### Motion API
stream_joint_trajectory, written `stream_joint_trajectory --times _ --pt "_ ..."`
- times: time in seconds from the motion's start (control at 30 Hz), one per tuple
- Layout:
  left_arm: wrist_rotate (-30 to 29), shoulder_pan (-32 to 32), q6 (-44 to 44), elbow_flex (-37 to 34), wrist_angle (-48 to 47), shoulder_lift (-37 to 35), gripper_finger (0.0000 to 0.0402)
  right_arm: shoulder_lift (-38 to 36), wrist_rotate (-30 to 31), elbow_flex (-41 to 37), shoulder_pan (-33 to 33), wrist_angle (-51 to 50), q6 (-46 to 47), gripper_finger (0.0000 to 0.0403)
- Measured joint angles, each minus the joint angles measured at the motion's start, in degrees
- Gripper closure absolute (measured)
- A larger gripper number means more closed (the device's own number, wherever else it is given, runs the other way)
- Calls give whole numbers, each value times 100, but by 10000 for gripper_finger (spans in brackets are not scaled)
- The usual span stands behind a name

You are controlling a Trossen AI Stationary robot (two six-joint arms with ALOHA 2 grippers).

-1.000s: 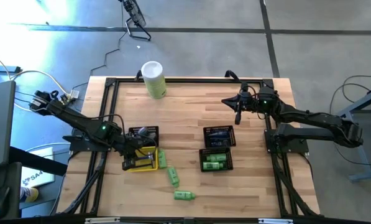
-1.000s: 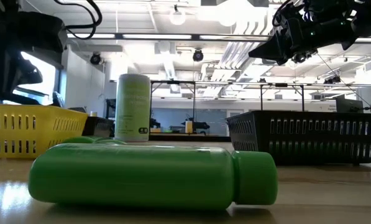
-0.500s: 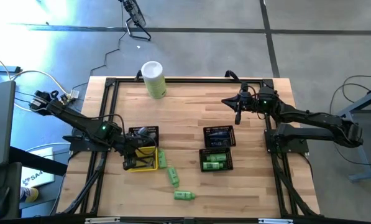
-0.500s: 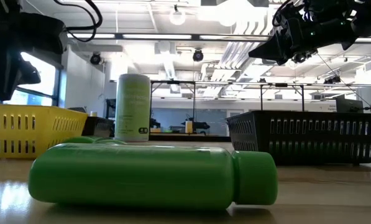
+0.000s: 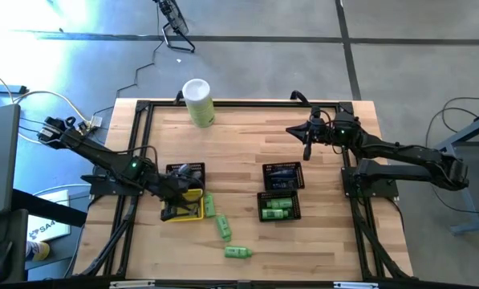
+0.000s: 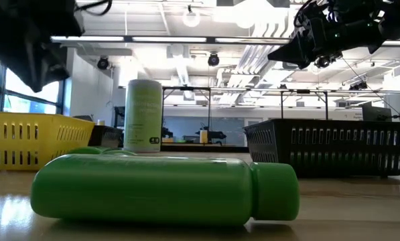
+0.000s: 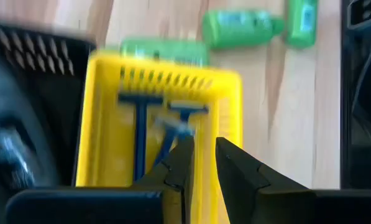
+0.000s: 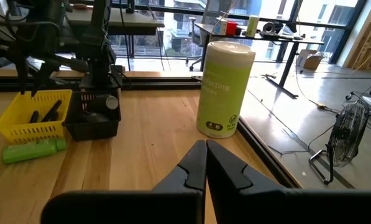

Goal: Pick & Place Travel size toiletries
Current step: Put the green shampoo into the bottom right black bin

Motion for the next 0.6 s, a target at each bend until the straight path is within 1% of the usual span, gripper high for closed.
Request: stream_joint_trajectory --times 0.17,0.3,0.6 --pt "-476 0 382 1 434 2 339 0 -2 1 0 2 0 401" --pt "-912 4 425 4 620 2 339 0 -3 1 0 2 0 400" --pt "-1535 4 609 4 1214 2 339 1 -4 1 0 74 0 400"
